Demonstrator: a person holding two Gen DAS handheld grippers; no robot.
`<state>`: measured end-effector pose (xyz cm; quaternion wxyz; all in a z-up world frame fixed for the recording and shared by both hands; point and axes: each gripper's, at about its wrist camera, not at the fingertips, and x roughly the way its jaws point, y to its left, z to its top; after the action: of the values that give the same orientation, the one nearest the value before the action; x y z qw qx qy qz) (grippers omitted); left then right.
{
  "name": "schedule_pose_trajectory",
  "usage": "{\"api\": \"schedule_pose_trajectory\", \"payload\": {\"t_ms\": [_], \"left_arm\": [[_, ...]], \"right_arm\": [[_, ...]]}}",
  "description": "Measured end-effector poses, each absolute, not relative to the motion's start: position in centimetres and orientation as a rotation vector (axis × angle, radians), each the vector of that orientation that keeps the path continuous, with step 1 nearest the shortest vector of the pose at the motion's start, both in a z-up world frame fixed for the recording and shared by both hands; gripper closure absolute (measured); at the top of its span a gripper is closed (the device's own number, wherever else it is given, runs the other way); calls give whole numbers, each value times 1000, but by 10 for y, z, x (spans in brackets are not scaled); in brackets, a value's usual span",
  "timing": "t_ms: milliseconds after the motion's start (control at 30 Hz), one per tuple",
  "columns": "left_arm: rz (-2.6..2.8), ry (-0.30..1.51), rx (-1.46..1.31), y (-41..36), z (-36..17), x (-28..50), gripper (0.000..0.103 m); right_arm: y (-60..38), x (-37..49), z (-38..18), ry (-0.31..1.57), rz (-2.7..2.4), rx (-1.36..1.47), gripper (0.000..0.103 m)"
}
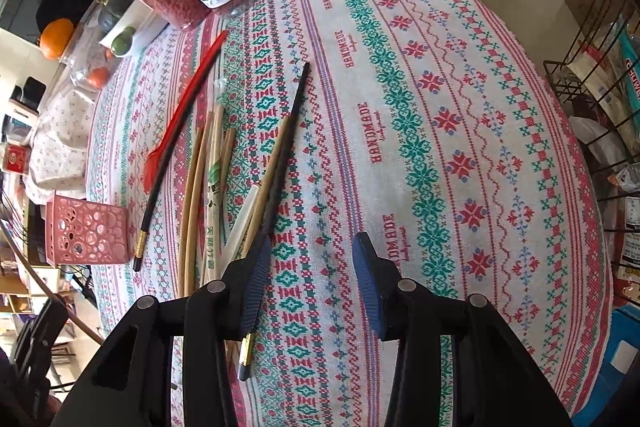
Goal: Organize utensils
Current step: 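Lower the left tool onto a wooden chopstick and close on it, then carry the chopstick in the left tool and drop it into the pink basket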
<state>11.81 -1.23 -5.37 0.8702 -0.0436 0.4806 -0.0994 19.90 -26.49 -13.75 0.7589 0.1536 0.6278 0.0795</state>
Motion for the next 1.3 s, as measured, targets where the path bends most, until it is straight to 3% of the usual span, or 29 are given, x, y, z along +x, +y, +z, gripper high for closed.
{"api": "schedule_pose_trajectory", "payload": {"t_ms": [667,933,1300], "left_arm": [[-207,965,-135,16,-38,94,95],[-152,915,-154,29,-27,88,95],[-116,777,-172,41,3,71,95]], "right_arm": [[-194,217,-153,1409,40,164,93],[-190,218,-152,1394,44,188,97],[-225,167,-62,1124,205,331,97]]}}
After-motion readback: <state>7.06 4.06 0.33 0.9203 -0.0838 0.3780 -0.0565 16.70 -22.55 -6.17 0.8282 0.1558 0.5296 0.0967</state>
